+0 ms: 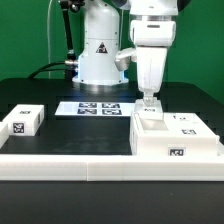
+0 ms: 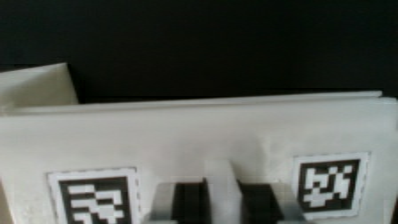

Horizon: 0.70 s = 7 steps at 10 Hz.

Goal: Assemble cabinet

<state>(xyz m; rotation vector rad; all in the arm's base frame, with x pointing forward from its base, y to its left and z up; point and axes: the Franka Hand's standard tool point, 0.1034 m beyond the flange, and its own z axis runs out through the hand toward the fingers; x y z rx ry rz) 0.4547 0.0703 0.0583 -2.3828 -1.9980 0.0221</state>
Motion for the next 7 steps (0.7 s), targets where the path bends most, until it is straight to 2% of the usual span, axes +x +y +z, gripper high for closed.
stream_pose_trajectory([
  [7,-0.01,0.003,-0.093,-0.004,-0.001,0.012,0.0731],
])
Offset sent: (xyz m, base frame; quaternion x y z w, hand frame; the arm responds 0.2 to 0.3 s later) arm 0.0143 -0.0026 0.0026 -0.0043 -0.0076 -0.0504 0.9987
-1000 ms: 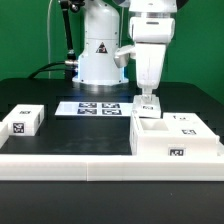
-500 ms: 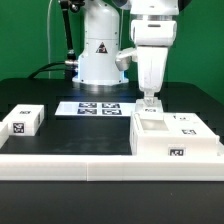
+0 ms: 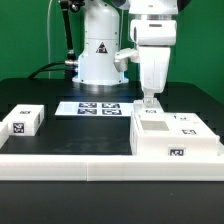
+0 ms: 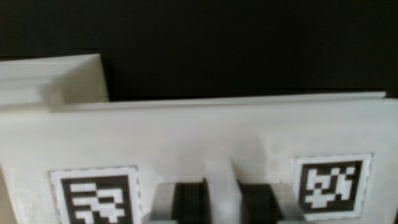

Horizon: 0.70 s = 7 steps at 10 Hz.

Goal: Assemble cabinet

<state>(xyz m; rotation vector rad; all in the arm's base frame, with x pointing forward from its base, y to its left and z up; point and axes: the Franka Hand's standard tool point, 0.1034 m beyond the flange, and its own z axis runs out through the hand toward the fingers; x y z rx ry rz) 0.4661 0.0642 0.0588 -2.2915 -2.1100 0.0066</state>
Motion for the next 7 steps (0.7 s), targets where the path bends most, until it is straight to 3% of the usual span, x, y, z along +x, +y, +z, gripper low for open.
stream_pose_trajectory([
  [6,0.001,0.0,-0.005,-0.001,0.0,0.002,0.0731],
  [7,0.002,-0.001,-0.007,-0.003,-0.002,0.012,0.0731],
])
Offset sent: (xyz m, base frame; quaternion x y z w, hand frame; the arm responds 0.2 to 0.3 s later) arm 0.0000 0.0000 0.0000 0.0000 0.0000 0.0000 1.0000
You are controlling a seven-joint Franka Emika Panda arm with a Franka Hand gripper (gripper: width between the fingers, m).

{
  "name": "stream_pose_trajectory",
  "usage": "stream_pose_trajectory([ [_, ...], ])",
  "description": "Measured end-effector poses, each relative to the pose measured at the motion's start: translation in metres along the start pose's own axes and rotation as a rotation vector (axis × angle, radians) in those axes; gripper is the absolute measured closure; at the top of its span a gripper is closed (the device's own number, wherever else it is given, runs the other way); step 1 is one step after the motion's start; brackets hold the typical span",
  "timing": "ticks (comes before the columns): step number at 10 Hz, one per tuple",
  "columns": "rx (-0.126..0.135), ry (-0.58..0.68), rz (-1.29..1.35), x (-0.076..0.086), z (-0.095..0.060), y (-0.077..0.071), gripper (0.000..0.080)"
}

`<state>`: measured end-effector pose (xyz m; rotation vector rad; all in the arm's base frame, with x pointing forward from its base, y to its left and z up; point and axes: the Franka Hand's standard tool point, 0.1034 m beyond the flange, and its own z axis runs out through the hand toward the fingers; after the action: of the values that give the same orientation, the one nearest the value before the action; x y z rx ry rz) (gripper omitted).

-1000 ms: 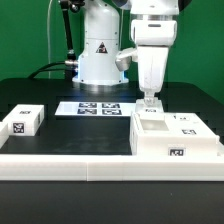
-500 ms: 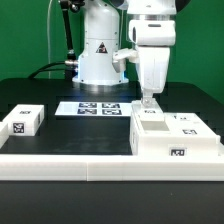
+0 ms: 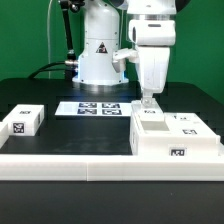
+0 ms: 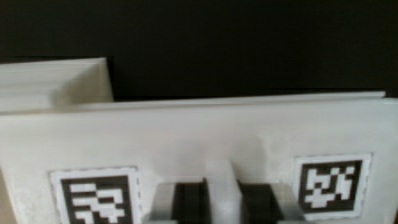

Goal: Assemble cabinet

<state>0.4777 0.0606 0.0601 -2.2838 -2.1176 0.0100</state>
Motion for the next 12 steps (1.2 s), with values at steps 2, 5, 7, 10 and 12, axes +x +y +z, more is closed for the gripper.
stream_pose_trajectory([
  [2,-0.007,0.005,0.002,0.001,-0.002,0.021,0.0731],
  [5,-0.032,0.019,-0.002,0.001,-0.003,0.056,0.0731],
  [7,-0.059,0.032,-0.028,0.0,-0.003,0.08,0.0731],
  [10,-0.072,0.038,-0.078,-0.001,-0.003,0.099,0.073],
  [12,-0.071,0.037,-0.061,0.001,-0.003,0.098,0.0729],
])
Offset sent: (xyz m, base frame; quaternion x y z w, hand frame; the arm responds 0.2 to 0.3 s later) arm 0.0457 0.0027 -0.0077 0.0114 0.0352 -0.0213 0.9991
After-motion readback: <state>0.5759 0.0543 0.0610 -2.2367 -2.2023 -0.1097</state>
